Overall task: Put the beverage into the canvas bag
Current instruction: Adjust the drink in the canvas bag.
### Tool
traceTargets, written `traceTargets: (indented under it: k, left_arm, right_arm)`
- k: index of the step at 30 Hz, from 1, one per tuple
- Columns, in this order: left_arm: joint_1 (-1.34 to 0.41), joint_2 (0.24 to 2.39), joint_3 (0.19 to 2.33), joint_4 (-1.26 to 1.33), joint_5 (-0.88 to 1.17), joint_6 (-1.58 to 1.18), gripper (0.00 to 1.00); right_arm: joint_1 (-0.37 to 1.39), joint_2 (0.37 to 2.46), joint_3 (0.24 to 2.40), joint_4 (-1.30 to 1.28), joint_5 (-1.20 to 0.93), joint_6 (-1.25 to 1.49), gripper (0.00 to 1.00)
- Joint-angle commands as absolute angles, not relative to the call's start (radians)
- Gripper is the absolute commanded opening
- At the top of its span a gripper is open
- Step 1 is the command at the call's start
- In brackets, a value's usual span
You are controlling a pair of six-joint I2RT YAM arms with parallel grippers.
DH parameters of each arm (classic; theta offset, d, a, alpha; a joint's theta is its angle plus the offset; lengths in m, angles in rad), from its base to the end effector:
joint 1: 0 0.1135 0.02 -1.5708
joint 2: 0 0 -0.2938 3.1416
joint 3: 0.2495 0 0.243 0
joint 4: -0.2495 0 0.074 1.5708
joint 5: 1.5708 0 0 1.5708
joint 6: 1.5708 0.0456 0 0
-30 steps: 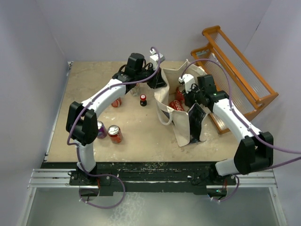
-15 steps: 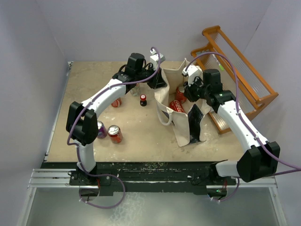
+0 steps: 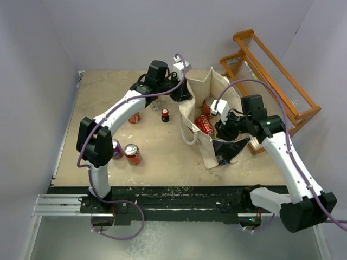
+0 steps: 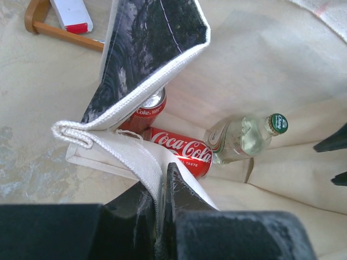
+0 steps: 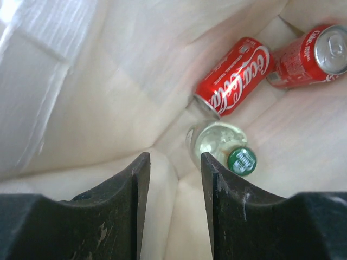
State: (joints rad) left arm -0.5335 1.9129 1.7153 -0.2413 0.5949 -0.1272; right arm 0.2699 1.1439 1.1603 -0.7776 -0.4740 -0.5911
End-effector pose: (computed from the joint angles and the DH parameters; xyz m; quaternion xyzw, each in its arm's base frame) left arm 0.3851 -0.2572 0.3554 0.3167 0.7587 -0.4003 0.4047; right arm 0.2024 0.0776 0.3658 -0.4569 0.7734 0.1518 0.4124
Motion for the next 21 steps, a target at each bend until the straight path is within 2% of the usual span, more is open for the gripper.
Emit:
traceTargets:
  k: [1, 8, 11, 13, 17, 21]
  left_arm:
    - [-0.531, 1.904, 1.742, -0.223, 0.543, -0.115, 0.06]
    - [-0.531, 1.901, 1.714, -0.225, 0.529, -0.124, 0.06]
    - [-0.531, 1.900, 1.719, -0.225, 0.558, -0.128, 0.14]
    - [-0.530, 1.893, 1.732, -0.224, 0.588, -0.138, 0.28]
    - [-0.528, 1.861, 1.753, -0.238, 0.641, -0.169, 0.71]
    - [-0.518, 1.801, 1.722, -0.233, 0.686, -0.213, 0.94]
  right_arm:
    - [0.274, 1.093, 1.137, -1.008, -0.497, -0.783, 0.46]
    - [0.318, 1.041, 1.031, -1.042, -0.410, -0.862, 0.45]
    - [0.330, 1.022, 1.015, -1.002, -0.382, -0.836, 0.45]
    - [0.333, 1.028, 1.015, -0.980, -0.377, -0.817, 0.45]
    - [0.344, 1.051, 1.015, -0.958, -0.390, -0.774, 0.44]
    - [0.385, 1.029, 0.999, -0.923, -0.386, -0.757, 0.44]
